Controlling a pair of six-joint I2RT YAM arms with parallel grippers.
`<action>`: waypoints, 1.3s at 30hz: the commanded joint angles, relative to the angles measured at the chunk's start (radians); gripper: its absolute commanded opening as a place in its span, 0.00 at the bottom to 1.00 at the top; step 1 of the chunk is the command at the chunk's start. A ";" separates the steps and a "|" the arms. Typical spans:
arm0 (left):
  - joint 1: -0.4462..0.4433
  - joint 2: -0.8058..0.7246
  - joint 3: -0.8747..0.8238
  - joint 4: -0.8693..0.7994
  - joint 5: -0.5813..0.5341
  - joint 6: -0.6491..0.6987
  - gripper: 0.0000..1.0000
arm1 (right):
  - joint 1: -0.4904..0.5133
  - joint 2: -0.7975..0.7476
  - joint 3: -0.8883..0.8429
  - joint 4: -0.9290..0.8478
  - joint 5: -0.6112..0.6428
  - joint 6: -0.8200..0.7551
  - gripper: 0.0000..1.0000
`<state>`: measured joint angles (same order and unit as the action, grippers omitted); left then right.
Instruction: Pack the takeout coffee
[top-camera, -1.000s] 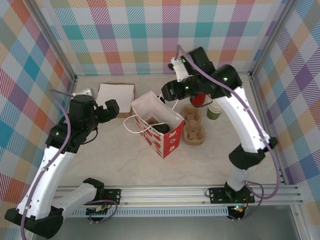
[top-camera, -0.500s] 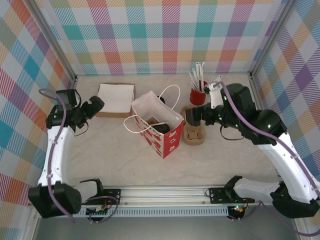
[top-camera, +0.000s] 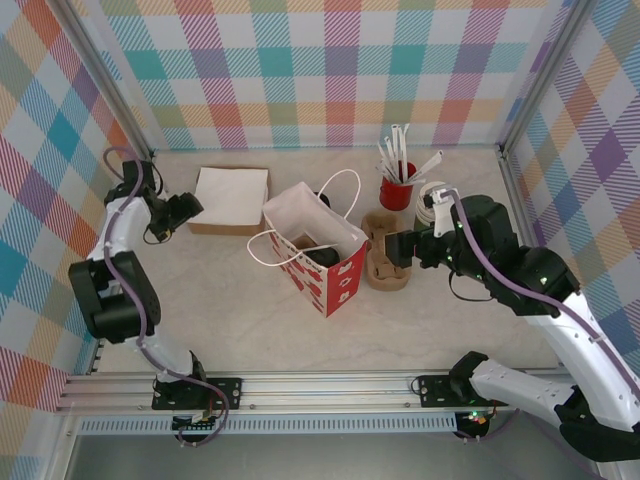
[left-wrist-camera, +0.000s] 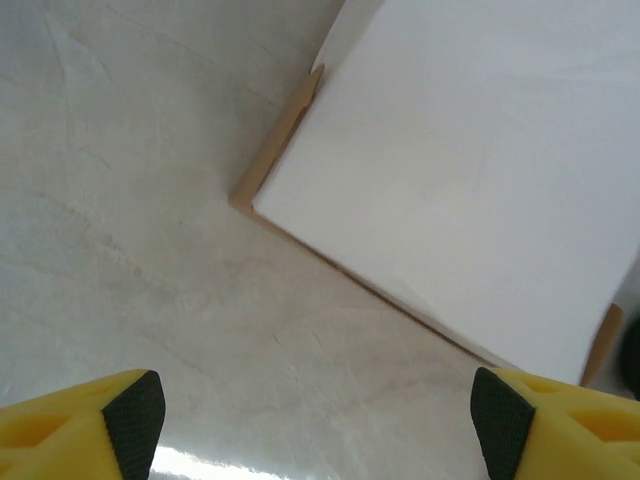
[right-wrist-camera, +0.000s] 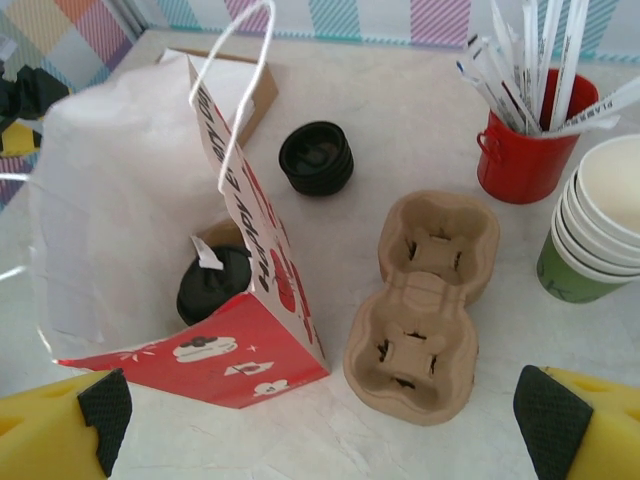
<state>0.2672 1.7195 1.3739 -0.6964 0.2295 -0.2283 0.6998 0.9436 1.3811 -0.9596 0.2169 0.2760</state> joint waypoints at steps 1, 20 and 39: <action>0.013 0.071 0.080 0.009 0.022 0.072 0.80 | -0.004 0.002 -0.017 0.030 0.017 -0.030 1.00; 0.011 0.332 0.311 -0.071 -0.002 0.148 0.62 | -0.014 0.070 -0.036 0.029 0.018 -0.057 1.00; -0.051 0.365 0.347 -0.111 -0.095 0.209 0.28 | -0.016 0.092 -0.036 0.024 0.017 -0.049 1.00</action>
<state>0.2344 2.0712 1.6802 -0.7681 0.1661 -0.0490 0.6884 1.0290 1.3525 -0.9577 0.2276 0.2241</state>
